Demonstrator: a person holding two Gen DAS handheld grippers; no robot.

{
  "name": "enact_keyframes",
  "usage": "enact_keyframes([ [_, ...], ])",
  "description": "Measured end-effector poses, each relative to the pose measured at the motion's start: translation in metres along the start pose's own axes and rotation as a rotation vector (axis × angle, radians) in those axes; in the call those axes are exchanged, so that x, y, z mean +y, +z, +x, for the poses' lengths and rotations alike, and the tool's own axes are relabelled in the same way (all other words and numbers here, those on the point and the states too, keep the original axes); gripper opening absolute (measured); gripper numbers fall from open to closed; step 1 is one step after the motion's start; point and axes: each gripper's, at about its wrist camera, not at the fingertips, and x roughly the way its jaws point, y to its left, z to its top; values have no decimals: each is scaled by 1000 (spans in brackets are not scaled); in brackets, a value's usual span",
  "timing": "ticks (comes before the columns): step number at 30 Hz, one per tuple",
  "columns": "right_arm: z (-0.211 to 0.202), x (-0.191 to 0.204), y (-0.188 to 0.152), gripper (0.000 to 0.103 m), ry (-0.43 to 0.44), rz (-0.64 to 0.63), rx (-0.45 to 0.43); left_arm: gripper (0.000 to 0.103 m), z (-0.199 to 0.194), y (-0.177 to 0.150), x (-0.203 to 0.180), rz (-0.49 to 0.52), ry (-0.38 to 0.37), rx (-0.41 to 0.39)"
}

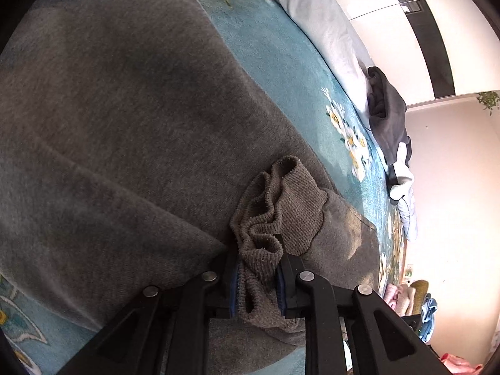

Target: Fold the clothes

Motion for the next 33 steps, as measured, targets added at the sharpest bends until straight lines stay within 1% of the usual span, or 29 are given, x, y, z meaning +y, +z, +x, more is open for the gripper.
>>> enact_keyframes([
  [2,5,1,2,56,0,3,2,21,0,0,0,-3,-1,1],
  [5,12,4,6,56,-1,7,5,21,-8,4,12,6,-3,11],
  [6,15,4,7,55,-1,8,6,21,-10,4,13,4,-2,13],
  [7,16,6,7,52,0,11,8,22,-11,5,13,3,-1,14],
  [8,16,6,8,39,7,14,11,22,-12,5,14,3,1,15],
  [9,17,7,8,27,13,17,17,22,-13,5,14,3,2,16],
  [11,16,8,8,20,29,10,31,22,-14,5,14,4,7,14],
  [12,14,9,9,19,39,1,38,22,-15,4,14,8,10,13],
  [17,-1,12,16,16,100,-1,39,23,-17,-1,7,30,5,19],
  [22,-22,10,26,15,112,-16,17,24,-13,-18,-14,88,8,27],
  [24,-39,4,32,15,110,-16,-10,24,-3,-24,-25,100,-18,52],
  [28,-80,-16,48,15,98,4,-71,24,17,-44,-50,154,-68,130],
  [33,-147,-43,69,15,42,14,-171,24,51,-81,-101,270,-118,248],
])
